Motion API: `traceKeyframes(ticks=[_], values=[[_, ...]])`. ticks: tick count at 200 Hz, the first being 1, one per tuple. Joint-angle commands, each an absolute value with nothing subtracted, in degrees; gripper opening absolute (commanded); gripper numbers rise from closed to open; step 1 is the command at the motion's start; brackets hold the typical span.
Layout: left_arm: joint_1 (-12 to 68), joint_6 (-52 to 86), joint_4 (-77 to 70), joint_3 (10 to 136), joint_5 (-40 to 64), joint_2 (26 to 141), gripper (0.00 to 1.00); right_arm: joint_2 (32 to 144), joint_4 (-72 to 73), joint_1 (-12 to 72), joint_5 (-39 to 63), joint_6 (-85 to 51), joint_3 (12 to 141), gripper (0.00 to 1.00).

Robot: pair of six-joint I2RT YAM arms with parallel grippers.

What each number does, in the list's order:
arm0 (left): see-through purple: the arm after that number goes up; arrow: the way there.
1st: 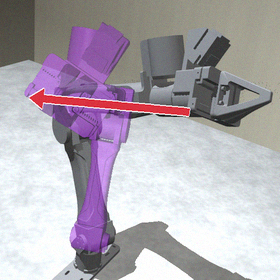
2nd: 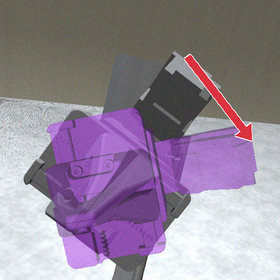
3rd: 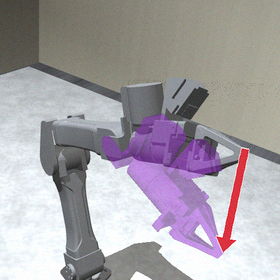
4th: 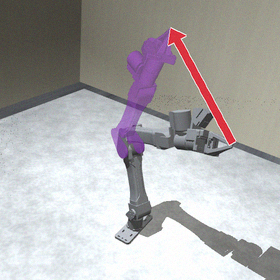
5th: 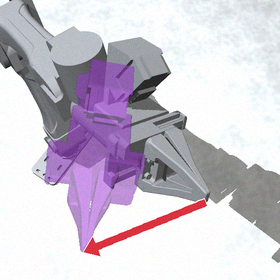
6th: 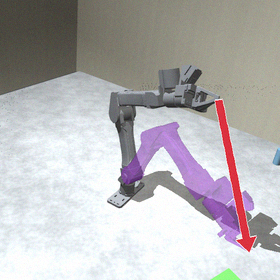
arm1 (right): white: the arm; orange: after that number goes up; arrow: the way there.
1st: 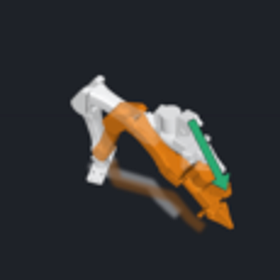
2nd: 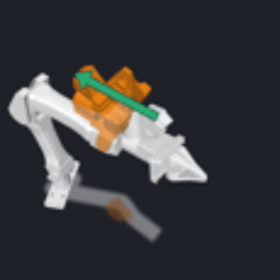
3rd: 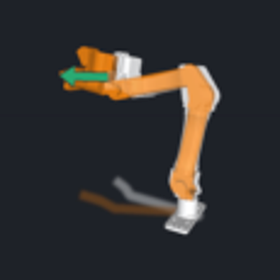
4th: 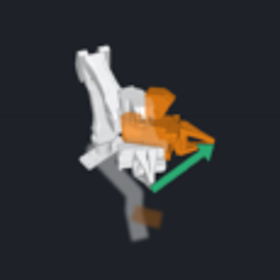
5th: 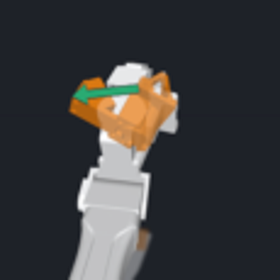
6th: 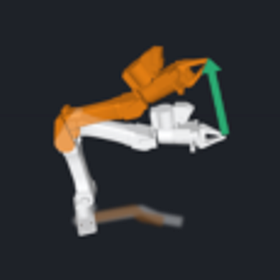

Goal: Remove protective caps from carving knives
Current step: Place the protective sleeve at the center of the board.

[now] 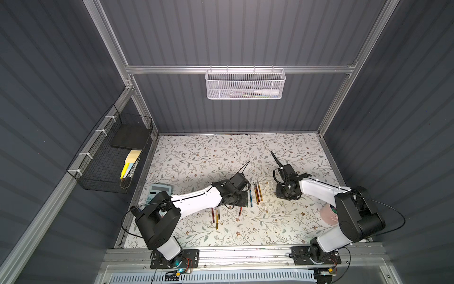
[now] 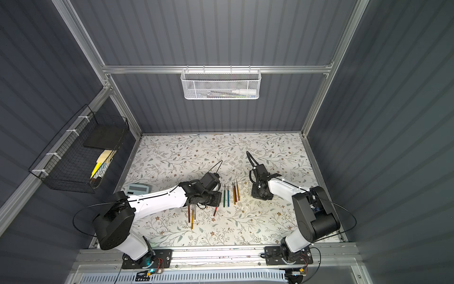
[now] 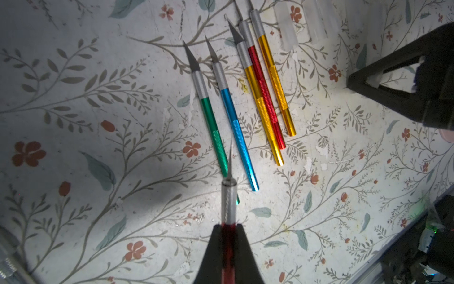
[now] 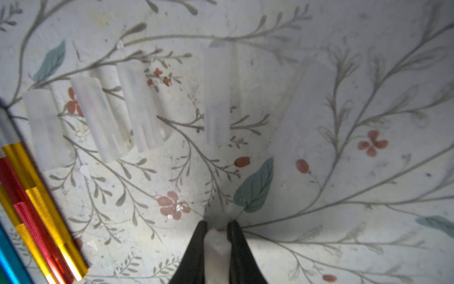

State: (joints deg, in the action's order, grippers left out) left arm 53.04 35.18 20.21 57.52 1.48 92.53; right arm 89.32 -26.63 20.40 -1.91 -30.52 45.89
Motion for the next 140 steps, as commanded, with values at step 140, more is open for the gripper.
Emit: traceKeyframes(ticks=[140], values=[[52.1,36.1,19.9,58.9,2.0,92.8,0.00,88.0,-28.6,20.6,-2.8,-29.6,47.5,0.25]])
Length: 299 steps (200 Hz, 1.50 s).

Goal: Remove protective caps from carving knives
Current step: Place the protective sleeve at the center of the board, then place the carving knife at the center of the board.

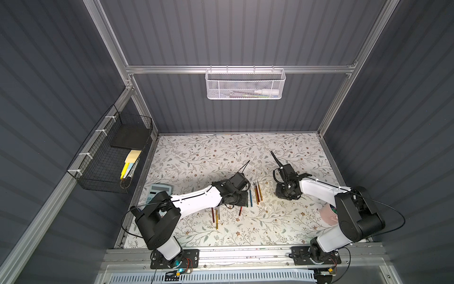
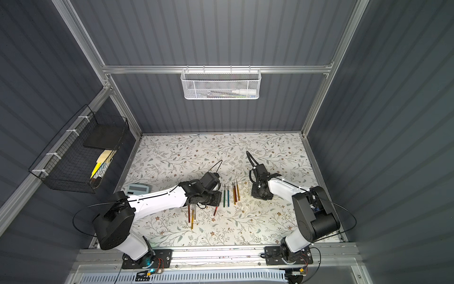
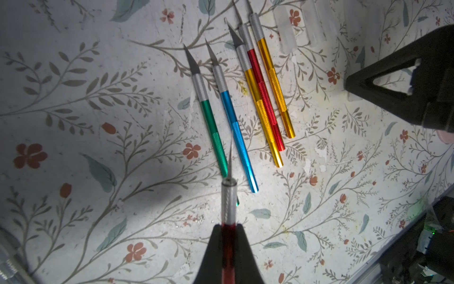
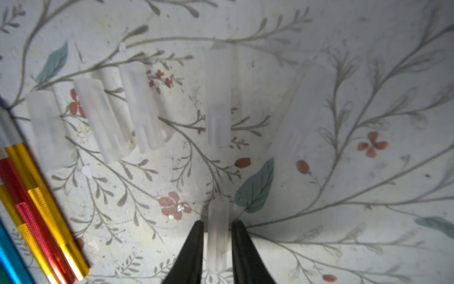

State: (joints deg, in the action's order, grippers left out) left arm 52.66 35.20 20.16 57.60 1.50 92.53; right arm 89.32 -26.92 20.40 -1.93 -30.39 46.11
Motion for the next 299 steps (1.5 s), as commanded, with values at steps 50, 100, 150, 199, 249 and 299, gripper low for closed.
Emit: traceKeyframes(ticks=[50,100,150,199,249,299], values=[[51.9,42.2,17.1,57.4,0.9,94.0,0.00,79.7,-27.7,21.1,-0.4,-28.6,45.0,0.27],[51.9,45.9,15.8,58.5,-1.0,97.2,0.01,67.9,-25.0,21.5,8.6,-27.3,39.4,0.33],[51.6,46.1,16.9,61.6,-3.2,100.6,0.00,57.2,-22.9,21.5,21.9,-27.9,36.5,0.50],[50.9,46.2,16.9,63.0,-3.4,102.6,0.01,54.0,-22.6,21.5,25.3,-27.9,35.6,0.85],[49.8,46.2,16.7,62.8,-2.9,103.9,0.01,54.0,-21.9,21.5,26.3,-27.9,35.3,0.99],[49.2,45.8,16.3,63.1,-2.8,105.0,0.00,54.4,-21.5,21.5,25.7,-28.1,35.2,0.99]])
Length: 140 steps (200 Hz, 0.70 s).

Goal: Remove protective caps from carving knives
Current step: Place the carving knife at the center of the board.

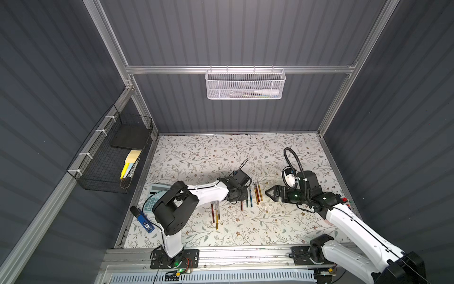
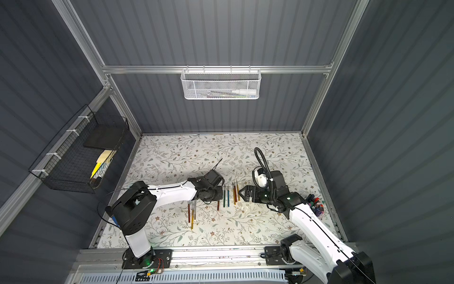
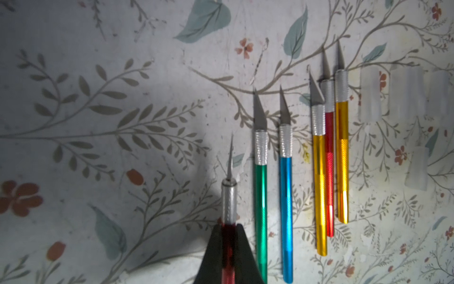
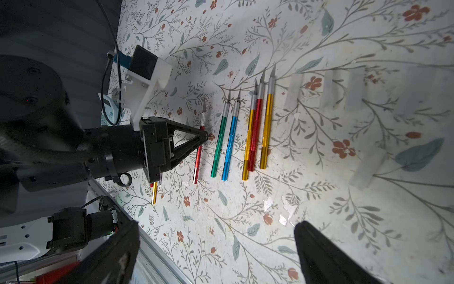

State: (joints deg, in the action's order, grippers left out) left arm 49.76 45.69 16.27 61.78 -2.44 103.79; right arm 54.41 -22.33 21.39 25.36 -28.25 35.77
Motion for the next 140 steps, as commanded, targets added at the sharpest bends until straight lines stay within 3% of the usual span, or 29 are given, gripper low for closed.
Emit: traceKeyframes(ticks=[1,140], values=[[49.2,45.8,16.3,63.1,-2.7,105.1,0.01,54.4,-21.5,21.5,25.7,-28.1,35.2,0.99],[48.4,45.3,15.5,65.3,-1.8,108.9,0.01,53.6,-22.5,21.5,24.5,-27.8,35.0,0.99]])
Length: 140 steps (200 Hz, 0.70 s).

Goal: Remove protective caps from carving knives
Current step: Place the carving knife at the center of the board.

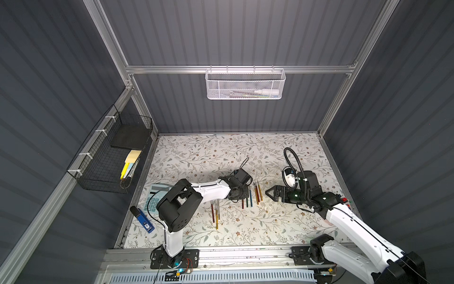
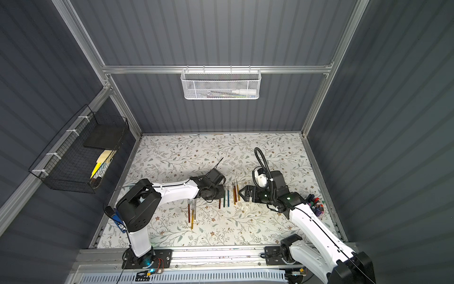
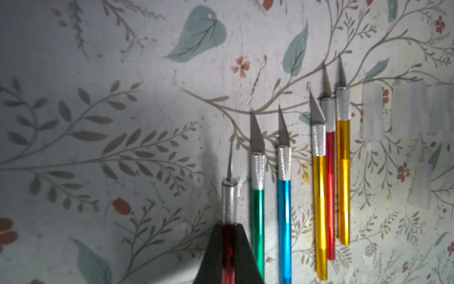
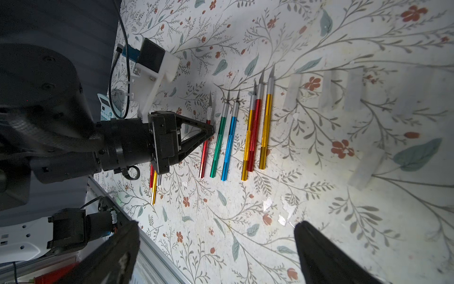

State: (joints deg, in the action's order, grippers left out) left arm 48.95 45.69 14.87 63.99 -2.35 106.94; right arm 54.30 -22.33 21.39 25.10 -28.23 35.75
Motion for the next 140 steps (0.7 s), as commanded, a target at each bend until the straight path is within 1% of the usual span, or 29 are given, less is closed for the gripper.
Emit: traceKeyframes(ticks=[1,32,94,109,140], values=[[48.4,45.3,15.4,65.3,-1.8,108.9,0.01,53.6,-22.6,21.5,24.5,-27.8,35.0,0.99],[48.2,45.0,15.6,65.3,-2.2,109.3,0.04,53.6,-22.8,21.5,24.3,-27.6,35.2,0.99],[48.1,44.7,17.0,65.2,-3.8,110.0,0.04,53.4,-23.2,21.5,23.7,-27.5,35.6,0.99],[48.2,44.6,17.2,65.2,-4.1,110.2,0.06,53.4,-23.3,21.5,23.6,-27.5,35.8,0.99],[48.2,44.5,17.7,65.2,-4.8,110.6,0.07,53.7,-23.5,21.5,23.3,-27.5,35.8,0.99]])
